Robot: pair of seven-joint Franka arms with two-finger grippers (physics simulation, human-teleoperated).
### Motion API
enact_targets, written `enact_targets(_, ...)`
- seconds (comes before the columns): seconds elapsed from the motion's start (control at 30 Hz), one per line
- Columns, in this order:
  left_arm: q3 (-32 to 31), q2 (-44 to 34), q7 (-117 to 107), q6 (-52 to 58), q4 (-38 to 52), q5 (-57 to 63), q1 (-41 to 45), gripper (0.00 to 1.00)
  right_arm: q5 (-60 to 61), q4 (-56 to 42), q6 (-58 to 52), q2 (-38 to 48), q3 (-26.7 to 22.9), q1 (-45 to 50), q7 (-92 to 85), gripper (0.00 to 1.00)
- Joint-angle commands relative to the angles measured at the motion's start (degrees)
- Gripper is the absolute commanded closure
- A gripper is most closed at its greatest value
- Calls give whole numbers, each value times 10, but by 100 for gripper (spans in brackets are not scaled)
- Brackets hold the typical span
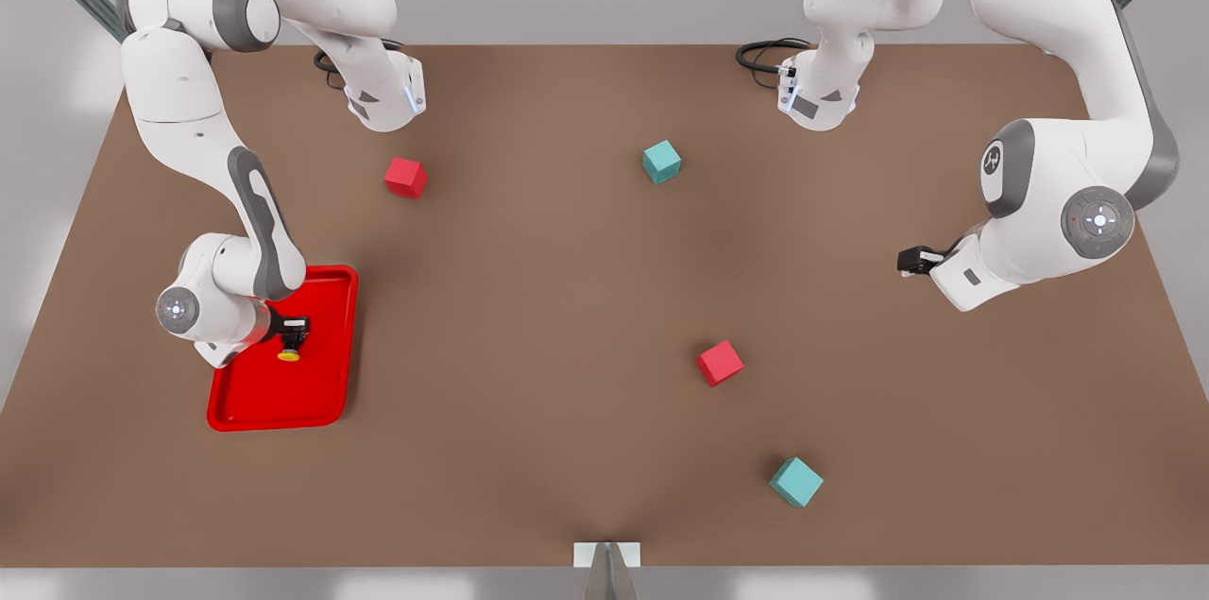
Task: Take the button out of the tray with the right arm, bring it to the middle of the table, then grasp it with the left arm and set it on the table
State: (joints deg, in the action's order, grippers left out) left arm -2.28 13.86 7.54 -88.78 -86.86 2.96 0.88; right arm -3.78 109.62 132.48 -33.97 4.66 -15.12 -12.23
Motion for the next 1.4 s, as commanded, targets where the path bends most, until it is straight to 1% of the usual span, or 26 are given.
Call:
enact_targets(0.0, 0, -1, 1, 0, 0, 0, 0, 0, -2, 0, -1, 0, 0, 0, -3, 52)
enact_targets(0.07, 0, -1, 1, 0, 0, 0, 0, 0, -2, 0, -1, 0, 0, 3, -4, 52)
enact_targets(0.13, 0, -1, 1, 0, 0, 0, 0, 0, -2, 0, -1, 1, 0, 4, -2, 55)
enact_targets(0.27, 0, 0, 1, 0, 0, 0, 0, 0, -2, -5, -3, 11, 0, 11, -5, 54)
enact_targets(0.33, 0, 0, 1, 0, 0, 0, 0, 0, -1, -12, -30, 23, 0, 18, -6, 54)
enact_targets(0.4, 0, 0, 1, 0, 0, 0, 0, 0, 0, -12, -30, 24, 1, 24, -5, 54)
enact_targets(0.47, 0, 0, 1, 0, 0, 0, 0, 0, 5, -12, -30, 30, 2, 47, 2, 54)
enact_targets(0.57, 0, 0, 1, -1, 0, 0, 0, 0, 5, -12, -35, 46, 3, 106, 66, 54)
enact_targets(0.8, 0, 0, 1, -1, 0, 0, 0, 0, 10, -12, -15, 52, 3, 122, 74, 55)
enact_targets(0.87, 0, 0, 1, -1, 0, 0, -1, 0, 47, -13, -12, 65, 3, 157, 78, 55)
enact_targets(0.97, 0, 0, 1, -2, 0, 0, -1, 0, 54, -12, -13, 77, 3, 236, 182, 55)
enact_targets(1.03, 0, 0, 1, -5, 0, 0, -1, 0, 57, -19, -13, 78, 3, 307, 282, 55)
enact_targets(1.13, 0, 0, 1, -5, 0, 0, -1, 0, 80, -70, -13, 75, 3, 423, 441, 55)
enact_targets(1.2, 0, 0, 1, -5, 0, 0, -1, 0, 80, -118, -13, 60, 2, 483, 538, 55)
enact_targets(1.27, 0, 0, 1, -5, 0, 0, -1, 0, 81, -143, -13, 40, 1, 537, 624, 55)
enact_targets(1.33, 0, 0, 1, -5, 0, 0, -1, 0, 130, -152, -13, 29, 0, 586, 641, 55)
enact_targets(1.37, 0, 0, 2, -5, 0, 0, -1, 0, 136, -153, -13, 27, -1, 606, 644, 55)
